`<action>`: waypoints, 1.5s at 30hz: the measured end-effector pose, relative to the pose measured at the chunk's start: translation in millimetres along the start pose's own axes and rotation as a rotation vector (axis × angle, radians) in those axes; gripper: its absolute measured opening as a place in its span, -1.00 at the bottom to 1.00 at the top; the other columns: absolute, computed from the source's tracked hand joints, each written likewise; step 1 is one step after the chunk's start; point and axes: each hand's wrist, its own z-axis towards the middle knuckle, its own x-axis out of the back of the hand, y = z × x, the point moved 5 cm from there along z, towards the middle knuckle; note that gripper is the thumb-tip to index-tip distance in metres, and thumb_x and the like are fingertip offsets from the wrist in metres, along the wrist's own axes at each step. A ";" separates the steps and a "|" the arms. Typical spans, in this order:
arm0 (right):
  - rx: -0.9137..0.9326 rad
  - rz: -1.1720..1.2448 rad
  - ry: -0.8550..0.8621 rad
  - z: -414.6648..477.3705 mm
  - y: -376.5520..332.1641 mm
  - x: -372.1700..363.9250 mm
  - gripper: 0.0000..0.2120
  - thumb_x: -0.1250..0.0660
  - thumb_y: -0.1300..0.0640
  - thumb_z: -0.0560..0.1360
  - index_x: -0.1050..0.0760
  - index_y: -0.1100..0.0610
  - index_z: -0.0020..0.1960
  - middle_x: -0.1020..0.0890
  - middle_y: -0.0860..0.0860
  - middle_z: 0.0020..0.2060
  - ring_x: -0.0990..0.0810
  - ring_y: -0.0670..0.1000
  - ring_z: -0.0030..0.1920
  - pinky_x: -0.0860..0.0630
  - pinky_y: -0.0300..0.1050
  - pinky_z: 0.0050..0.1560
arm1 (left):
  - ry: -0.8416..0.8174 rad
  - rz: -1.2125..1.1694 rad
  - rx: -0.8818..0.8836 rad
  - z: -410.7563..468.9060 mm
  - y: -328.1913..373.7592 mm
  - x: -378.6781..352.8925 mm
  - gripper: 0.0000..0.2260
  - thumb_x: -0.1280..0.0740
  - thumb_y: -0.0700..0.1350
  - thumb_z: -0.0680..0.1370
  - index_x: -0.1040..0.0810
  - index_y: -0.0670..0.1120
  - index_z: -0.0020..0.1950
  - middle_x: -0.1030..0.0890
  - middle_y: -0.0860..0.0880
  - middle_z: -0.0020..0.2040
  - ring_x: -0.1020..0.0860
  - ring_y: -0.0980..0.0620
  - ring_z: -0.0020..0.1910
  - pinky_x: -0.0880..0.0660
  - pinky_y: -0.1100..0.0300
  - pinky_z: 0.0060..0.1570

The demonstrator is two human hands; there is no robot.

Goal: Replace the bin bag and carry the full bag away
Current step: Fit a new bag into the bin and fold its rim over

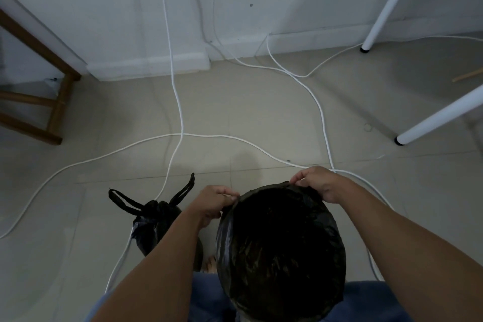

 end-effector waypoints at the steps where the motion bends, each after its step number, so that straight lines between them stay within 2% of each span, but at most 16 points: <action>1: -0.008 0.055 -0.003 -0.5 -1.3 0.8 -0.74 -0.19 0.37 0.56 -0.59 0.19 -0.18 -0.60 0.10 -0.30 -0.53 0.00 -0.34 -0.48 -0.21 -0.32 | 0.013 -0.008 0.004 -1.4 0.8 1.1 -0.89 -0.37 -0.24 0.50 -0.69 -0.10 -0.10 -0.63 -0.09 -0.23 -0.46 0.00 -0.29 -0.29 0.19 -0.29; 3: -0.024 0.091 -0.009 -3.6 -2.1 1.7 -0.77 -0.21 0.32 0.57 -0.60 0.19 -0.16 -0.60 0.10 -0.26 -0.53 0.00 -0.30 -0.48 -0.19 -0.27 | 0.009 0.004 0.000 -4.6 2.5 0.8 -0.88 -0.35 -0.24 0.52 -0.70 -0.16 -0.08 -0.63 -0.10 -0.24 -0.47 0.00 -0.30 -0.31 0.20 -0.30; 6: -0.045 -0.066 0.026 -9.0 -0.3 5.0 -0.89 -0.40 0.13 0.47 -0.62 0.15 -0.17 -0.60 0.02 -0.34 -0.51 -0.01 -0.30 -0.42 -0.20 -0.26 | -0.020 -0.006 0.015 -6.5 1.2 -1.7 -0.80 -0.27 -0.29 0.56 -0.67 -0.16 -0.16 -0.60 -0.09 -0.31 -0.48 0.03 -0.35 -0.36 0.22 -0.31; 8: -0.037 -0.149 0.032 -8.7 0.3 6.1 -0.89 -0.46 0.09 0.42 -0.61 0.11 -0.21 -0.58 -0.01 -0.34 -0.49 -0.02 -0.28 -0.39 -0.18 -0.23 | -0.040 -0.036 0.030 -9.5 1.4 -3.6 -0.77 -0.24 -0.29 0.58 -0.63 -0.13 -0.20 -0.57 -0.06 -0.34 -0.47 0.05 -0.36 -0.39 0.25 -0.33; 14: -0.003 -0.007 -0.041 -4.8 -2.9 3.7 -0.82 -0.36 0.21 0.51 -0.50 0.09 -0.27 -0.53 -0.02 -0.36 -0.45 -0.05 -0.33 -0.37 -0.19 -0.27 | -0.048 -0.176 0.012 -5.3 0.8 -1.5 -0.78 -0.28 -0.24 0.59 -0.57 -0.08 -0.24 -0.52 -0.03 -0.35 -0.42 0.07 -0.38 -0.29 0.23 -0.34; 18: -0.020 0.147 -0.078 -4.9 3.8 3.3 -0.81 -0.27 0.34 0.53 -0.51 0.14 -0.21 -0.52 0.04 -0.36 -0.47 -0.06 -0.45 -0.40 -0.27 -0.46 | -0.042 -0.278 0.031 -8.2 0.2 -3.0 -0.83 -0.28 -0.28 0.58 -0.55 -0.11 -0.18 -0.51 0.00 -0.42 -0.40 0.12 -0.50 -0.30 0.29 -0.47; 21: -0.059 0.157 -0.120 -6.6 7.7 1.3 -0.79 -0.21 0.38 0.54 -0.52 0.15 -0.17 -0.54 0.09 -0.34 -0.49 0.00 -0.41 -0.44 -0.23 -0.41 | -0.040 -0.289 0.038 -11.2 2.9 -2.2 -0.84 -0.26 -0.32 0.57 -0.58 -0.12 -0.10 -0.57 -0.06 -0.31 -0.46 0.06 -0.41 -0.35 0.27 -0.42; 24: -0.066 0.037 -0.101 -9.7 4.3 -0.8 -0.73 -0.15 0.43 0.47 -0.56 0.20 -0.21 -0.56 0.10 -0.35 -0.50 -0.01 -0.41 -0.43 -0.24 -0.42 | -0.085 -0.165 0.030 -17.3 6.9 -4.4 -0.78 -0.22 -0.35 0.52 -0.65 -0.19 -0.11 -0.60 -0.11 -0.27 -0.51 0.03 -0.34 -0.41 0.25 -0.34; 27: -0.076 -0.014 -0.118 -18.6 -0.5 -4.5 -0.90 -0.38 0.19 0.44 -0.60 0.18 -0.23 -0.61 0.06 -0.35 -0.56 0.00 -0.37 -0.43 -0.22 -0.34 | -0.077 -0.061 -0.006 -25.3 13.9 -3.6 -0.84 -0.41 -0.14 0.39 -0.69 -0.22 -0.16 -0.55 -0.10 -0.33 -0.47 0.01 -0.34 -0.34 0.22 -0.33; 28: -0.041 -0.069 -0.129 -19.6 -2.3 -4.8 -0.87 -0.48 0.12 0.39 -0.61 0.18 -0.24 -0.63 0.04 -0.36 -0.58 -0.01 -0.35 -0.44 -0.22 -0.31 | -0.077 0.016 -0.040 -27.2 17.6 -2.8 -0.82 -0.50 -0.07 0.34 -0.70 -0.17 -0.20 -0.57 -0.06 -0.35 -0.49 0.05 -0.34 -0.34 0.24 -0.33; 31: 0.105 -0.375 -0.055 -19.2 -8.8 -4.3 -0.76 -0.64 0.11 0.17 -0.62 0.13 -0.28 -0.62 0.00 -0.35 -0.55 -0.05 -0.29 -0.41 -0.24 -0.29 | -0.018 0.393 -0.175 -29.7 29.7 -2.4 -0.86 -0.60 -0.08 0.28 -0.67 -0.04 -0.34 -0.57 0.10 -0.44 -0.51 0.21 -0.44 -0.36 0.39 -0.42; 34: 0.166 -0.597 0.007 -19.2 -16.6 -6.5 -0.76 -0.62 0.11 0.21 -0.54 0.03 -0.30 -0.56 -0.04 -0.36 -0.48 -0.08 -0.34 -0.34 -0.25 -0.36 | 0.073 0.730 -0.250 -29.4 34.5 -2.6 -0.73 -0.55 -0.07 0.33 -0.49 -0.01 -0.45 -0.48 0.10 -0.44 -0.48 0.12 -0.37 -0.33 0.32 -0.41; 37: 0.238 -0.748 0.032 -19.7 -26.7 -8.0 -0.79 -0.58 0.06 0.26 -0.55 0.01 -0.26 -0.59 -0.04 -0.31 -0.55 -0.03 -0.27 -0.38 -0.24 -0.32 | 0.107 0.846 -0.246 -28.2 36.5 -1.9 -0.69 -0.50 -0.06 0.39 -0.41 -0.01 -0.43 -0.53 0.00 -0.29 -0.57 -0.03 -0.18 -0.40 0.24 -0.28; 40: 0.283 -0.838 0.073 -20.5 -32.8 -11.4 -0.78 -0.54 0.05 0.31 -0.62 0.07 -0.09 -0.60 -0.02 -0.18 -0.57 -0.01 -0.15 -0.40 -0.23 -0.18 | 0.137 0.942 -0.227 -30.0 40.8 -1.7 -0.70 -0.44 -0.02 0.44 -0.39 -0.06 -0.38 -0.60 -0.14 -0.13 -0.59 -0.14 -0.05 -0.42 0.17 -0.20; 42: 0.306 -0.857 0.114 -20.2 -35.1 -13.9 -0.77 -0.52 0.04 0.33 -0.61 0.07 -0.06 -0.60 0.00 -0.13 -0.56 0.00 -0.13 -0.41 -0.22 -0.16 | 0.151 1.000 -0.221 -30.6 41.6 -1.4 -0.80 -0.38 0.01 0.47 -0.52 -0.10 -0.23 -0.61 -0.17 -0.01 -0.59 -0.17 0.00 -0.45 0.13 -0.14; 45: 0.341 -0.879 0.150 -20.5 -38.7 -18.1 -0.80 -0.51 0.04 0.34 -0.61 0.06 -0.08 -0.60 0.01 -0.11 -0.58 0.03 -0.09 -0.44 -0.20 -0.12 | 0.144 1.088 -0.217 -32.9 36.8 -2.1 -0.74 -0.31 0.02 0.52 -0.58 -0.17 0.00 -0.59 -0.19 0.08 -0.57 -0.19 0.07 -0.51 0.06 -0.03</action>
